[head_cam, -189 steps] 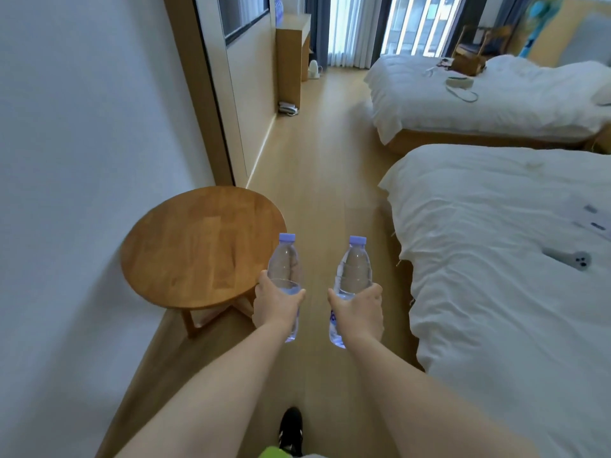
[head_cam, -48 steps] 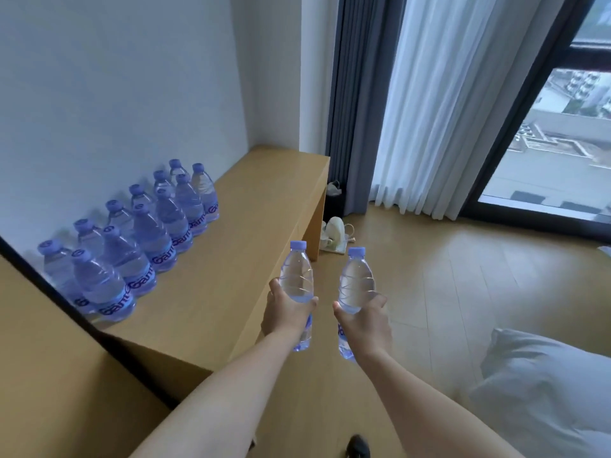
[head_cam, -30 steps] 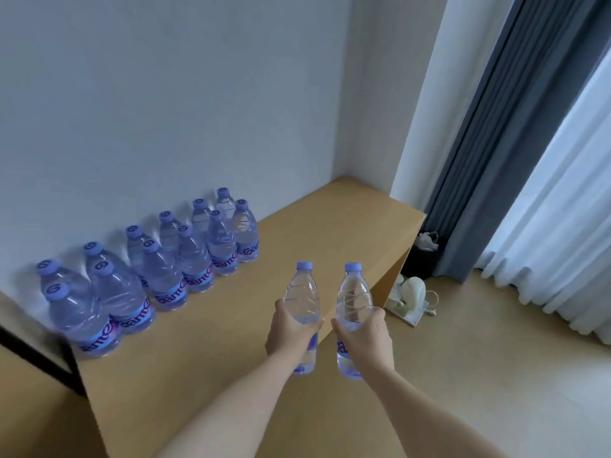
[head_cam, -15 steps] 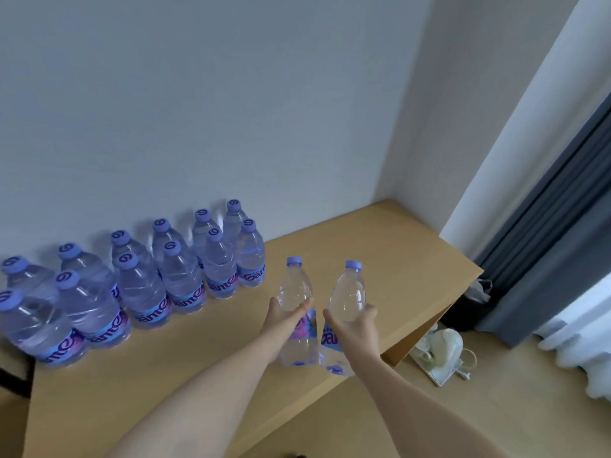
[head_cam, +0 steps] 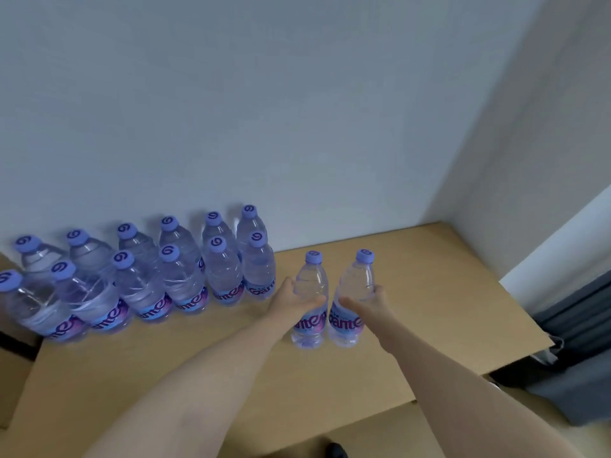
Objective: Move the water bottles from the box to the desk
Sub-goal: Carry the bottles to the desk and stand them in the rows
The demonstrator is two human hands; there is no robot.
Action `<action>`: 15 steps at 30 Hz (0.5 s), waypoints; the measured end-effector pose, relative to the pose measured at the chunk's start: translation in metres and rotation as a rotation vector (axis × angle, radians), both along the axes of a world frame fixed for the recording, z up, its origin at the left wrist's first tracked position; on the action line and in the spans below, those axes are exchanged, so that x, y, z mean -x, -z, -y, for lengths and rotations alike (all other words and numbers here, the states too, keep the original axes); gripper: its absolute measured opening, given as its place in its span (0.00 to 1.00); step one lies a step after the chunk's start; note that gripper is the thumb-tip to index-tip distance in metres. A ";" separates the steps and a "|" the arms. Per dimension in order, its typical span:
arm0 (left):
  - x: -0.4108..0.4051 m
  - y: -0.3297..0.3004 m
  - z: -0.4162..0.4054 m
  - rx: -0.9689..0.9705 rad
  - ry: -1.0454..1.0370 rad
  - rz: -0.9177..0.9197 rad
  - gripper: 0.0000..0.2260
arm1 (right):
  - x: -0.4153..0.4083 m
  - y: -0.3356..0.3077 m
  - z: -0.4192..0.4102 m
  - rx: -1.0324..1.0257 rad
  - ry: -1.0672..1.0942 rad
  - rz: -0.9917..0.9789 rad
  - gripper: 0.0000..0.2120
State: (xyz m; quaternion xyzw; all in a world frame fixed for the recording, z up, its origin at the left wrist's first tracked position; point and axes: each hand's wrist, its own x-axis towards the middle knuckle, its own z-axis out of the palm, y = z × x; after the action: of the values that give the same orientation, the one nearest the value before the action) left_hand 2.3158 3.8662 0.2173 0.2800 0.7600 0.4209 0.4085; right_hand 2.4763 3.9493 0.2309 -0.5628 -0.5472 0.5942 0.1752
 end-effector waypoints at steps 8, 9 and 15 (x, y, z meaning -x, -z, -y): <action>-0.002 -0.009 -0.036 -0.083 -0.197 -0.011 0.23 | 0.022 -0.006 -0.060 -0.058 -0.339 0.055 0.27; -0.001 -0.010 -0.041 -0.086 -0.224 -0.021 0.24 | 0.023 -0.007 -0.065 -0.066 -0.351 0.066 0.28; -0.005 -0.012 -0.068 -0.110 -0.386 -0.140 0.21 | 0.045 -0.006 -0.086 -0.111 -0.382 0.024 0.28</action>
State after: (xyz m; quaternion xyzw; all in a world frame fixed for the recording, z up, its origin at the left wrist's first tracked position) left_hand 2.3209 3.9345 0.2294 0.1798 0.8018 0.5118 0.2508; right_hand 2.4316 4.0352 0.2365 -0.4453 -0.6780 0.5788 0.0837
